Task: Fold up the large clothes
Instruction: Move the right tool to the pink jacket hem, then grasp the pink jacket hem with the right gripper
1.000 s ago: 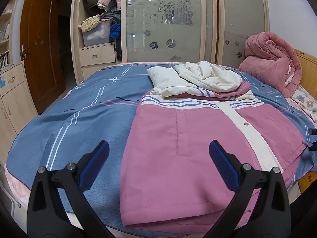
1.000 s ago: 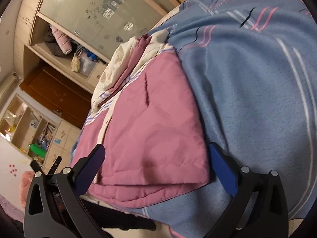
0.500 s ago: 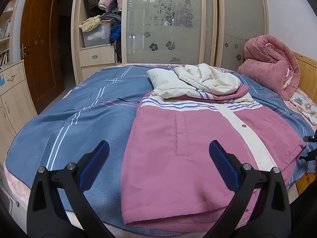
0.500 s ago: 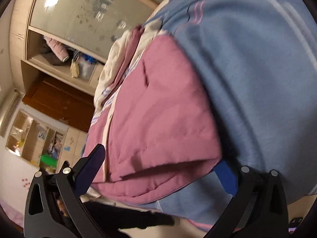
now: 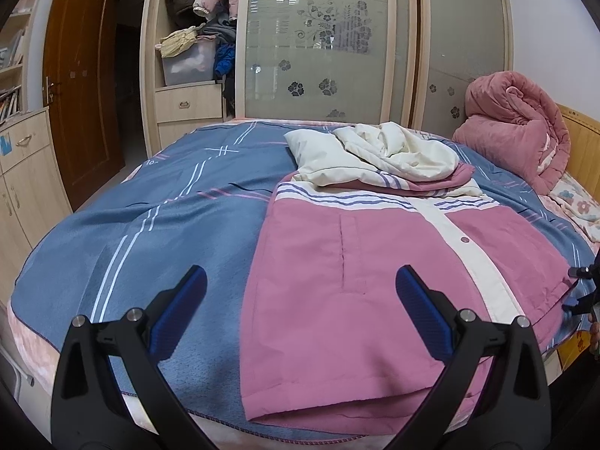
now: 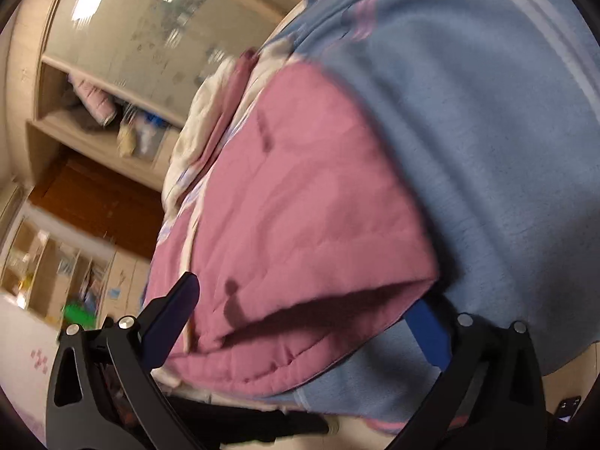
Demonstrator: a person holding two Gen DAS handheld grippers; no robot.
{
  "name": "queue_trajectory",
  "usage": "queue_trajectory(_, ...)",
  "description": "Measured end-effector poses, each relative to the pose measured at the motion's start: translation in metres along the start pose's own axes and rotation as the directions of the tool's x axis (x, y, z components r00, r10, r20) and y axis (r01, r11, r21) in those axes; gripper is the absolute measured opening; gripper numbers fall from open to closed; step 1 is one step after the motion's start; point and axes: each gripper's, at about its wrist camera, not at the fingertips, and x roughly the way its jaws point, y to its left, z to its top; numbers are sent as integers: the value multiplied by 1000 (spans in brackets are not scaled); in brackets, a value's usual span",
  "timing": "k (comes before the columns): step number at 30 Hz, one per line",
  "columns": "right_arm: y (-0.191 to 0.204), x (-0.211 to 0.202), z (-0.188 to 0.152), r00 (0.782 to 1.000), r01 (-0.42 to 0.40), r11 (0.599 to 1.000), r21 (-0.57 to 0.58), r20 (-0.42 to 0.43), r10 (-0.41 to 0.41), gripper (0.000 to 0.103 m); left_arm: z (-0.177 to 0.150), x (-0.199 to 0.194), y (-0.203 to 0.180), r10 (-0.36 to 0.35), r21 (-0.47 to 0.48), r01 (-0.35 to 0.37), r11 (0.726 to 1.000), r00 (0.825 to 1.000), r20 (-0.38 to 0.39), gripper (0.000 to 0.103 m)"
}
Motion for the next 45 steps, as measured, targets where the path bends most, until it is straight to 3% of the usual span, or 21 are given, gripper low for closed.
queue_trajectory(5,0,4,-6,993,-105,994,41,-41,107,102,1,-1,-2,-9,-1,10,1000,1000,6,101)
queue_trajectory(9,2,-13,-8,994,-88,996,35,75,85,102,1,-1,-6,-14,8,14,1000,1000,6,101)
queue_trajectory(12,15,-17,-6,982,-163,987,-10,97,163,102,1,1,-6,-15,5,15,1000,1000,1,101)
queue_trajectory(15,27,-28,-7,968,-145,987,-75,193,157,102,2,1,-7,-17,4,17,1000,1000,6,101)
queue_trajectory(20,13,2,-5,993,-36,999,40,115,32,102,1,3,-10,-17,10,17,1000,1000,1,101)
queue_trajectory(25,39,-13,-2,965,-86,994,-70,242,101,102,0,3,-8,-9,7,9,1000,1000,-1,101)
queue_trajectory(27,40,-3,0,976,-42,997,-58,211,54,102,-1,5,-6,-6,-4,6,1000,1000,-5,101)
queue_trajectory(28,36,11,3,989,-11,1000,-20,149,14,102,-2,5,-4,-7,-9,6,1000,1000,-7,101)
queue_trajectory(30,31,21,4,992,25,1000,19,121,-27,85,-1,5,-1,-10,-18,10,1000,1000,-9,101)
queue_trajectory(32,38,23,4,985,109,994,-17,132,-106,76,-1,4,2,-11,-26,11,1000,1000,-7,101)
queue_trajectory(35,34,25,1,977,159,987,0,143,-157,54,-2,3,5,-8,-37,8,999,1000,-4,101)
queue_trajectory(38,23,21,2,978,122,991,51,163,-129,22,-2,1,11,-19,-65,19,998,1000,2,101)
queue_trajectory(39,22,20,1,978,111,992,58,168,-120,16,-3,0,14,-24,-80,24,997,1000,5,101)
queue_trajectory(43,33,16,0,979,59,998,15,193,-60,9,-7,-6,29,-46,-162,48,986,999,17,101)
queue_trajectory(45,39,14,1,978,32,999,0,206,-31,8,-12,-11,45,-81,-264,85,961,996,25,101)
